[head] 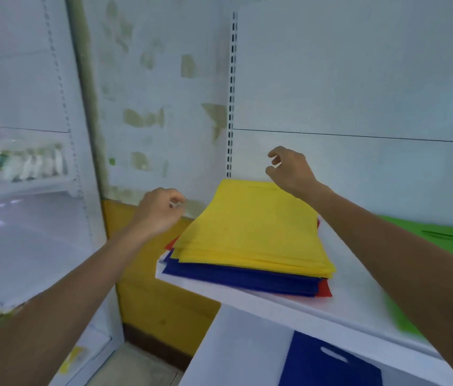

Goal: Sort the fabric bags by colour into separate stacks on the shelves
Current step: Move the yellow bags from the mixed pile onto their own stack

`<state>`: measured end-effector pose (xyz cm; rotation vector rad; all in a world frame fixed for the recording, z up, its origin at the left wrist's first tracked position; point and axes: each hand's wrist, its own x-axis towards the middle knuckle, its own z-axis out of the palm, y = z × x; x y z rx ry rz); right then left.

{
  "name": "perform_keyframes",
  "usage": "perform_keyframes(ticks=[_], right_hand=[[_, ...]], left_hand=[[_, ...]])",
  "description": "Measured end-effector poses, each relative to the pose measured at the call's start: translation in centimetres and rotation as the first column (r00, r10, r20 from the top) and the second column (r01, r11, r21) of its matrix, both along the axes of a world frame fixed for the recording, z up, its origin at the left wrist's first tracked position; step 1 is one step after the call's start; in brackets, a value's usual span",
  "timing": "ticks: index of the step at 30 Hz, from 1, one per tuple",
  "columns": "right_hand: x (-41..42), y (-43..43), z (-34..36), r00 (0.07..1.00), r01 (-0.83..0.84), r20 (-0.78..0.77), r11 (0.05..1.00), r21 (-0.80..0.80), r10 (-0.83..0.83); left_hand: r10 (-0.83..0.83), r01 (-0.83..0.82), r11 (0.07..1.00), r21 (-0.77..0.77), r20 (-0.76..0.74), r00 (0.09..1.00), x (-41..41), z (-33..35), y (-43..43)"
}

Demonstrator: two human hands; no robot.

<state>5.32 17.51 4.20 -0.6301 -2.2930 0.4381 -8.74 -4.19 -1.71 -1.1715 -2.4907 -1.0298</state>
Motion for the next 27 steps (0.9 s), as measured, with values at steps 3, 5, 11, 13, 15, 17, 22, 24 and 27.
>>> perform_keyframes(ticks=[3, 5, 11, 13, 15, 17, 22, 24, 27], right_hand=[[1.5, 2.2, -1.1, 0.989, 0.146, -0.008, 0.988, -0.053, -0.146], [2.4, 2.9, -2.6, 0.960, 0.280, 0.046, 0.955, -0.100, -0.277], [2.3, 1.5, -9.1, 0.791, 0.581, 0.339, 0.799, -0.155, -0.510], [2.1, 1.2, -9.9, 0.756, 0.632, 0.326, 0.764, -0.134, -0.568], [2.0, 1.2, -9.9, 0.737, 0.659, 0.299, 0.743, -0.120, -0.606], [2.2, 1.2, -9.9, 0.735, 0.674, 0.241, 0.724, -0.147, -0.634], [2.8, 1.1, -10.3, 0.698, 0.714, 0.104, 0.678, -0.172, -0.709], [2.7, 1.1, -10.3, 0.689, 0.724, 0.072, 0.683, -0.096, -0.721], [2.5, 0.8, -10.2, 0.686, 0.726, 0.032, 0.687, 0.040, -0.727]], left_hand=[[-0.031, 0.037, 0.993, -0.110, 0.056, 0.998, -1.6, -1.0, 3.6], [-0.048, 0.066, 0.978, -0.200, 0.095, 0.994, -2.5, -1.8, 5.7], [-0.202, 0.227, 0.972, -0.066, 0.264, 0.943, -4.8, -4.4, 8.8], [-0.218, 0.222, 0.975, -0.006, 0.181, 0.959, -5.0, -4.7, 8.9], [-0.211, 0.210, 0.977, 0.029, 0.065, 0.975, -5.4, -5.0, 9.2], [-0.231, 0.229, 0.972, 0.057, 0.033, 0.972, -5.3, -5.0, 9.3], [-0.228, 0.235, 0.964, 0.122, -0.071, 0.971, -4.6, -5.1, 9.7], [-0.212, 0.227, 0.967, 0.120, -0.125, 0.969, -4.5, -4.9, 9.5], [-0.155, 0.179, 0.981, 0.078, -0.247, 0.957, -4.3, -4.9, 9.2]])
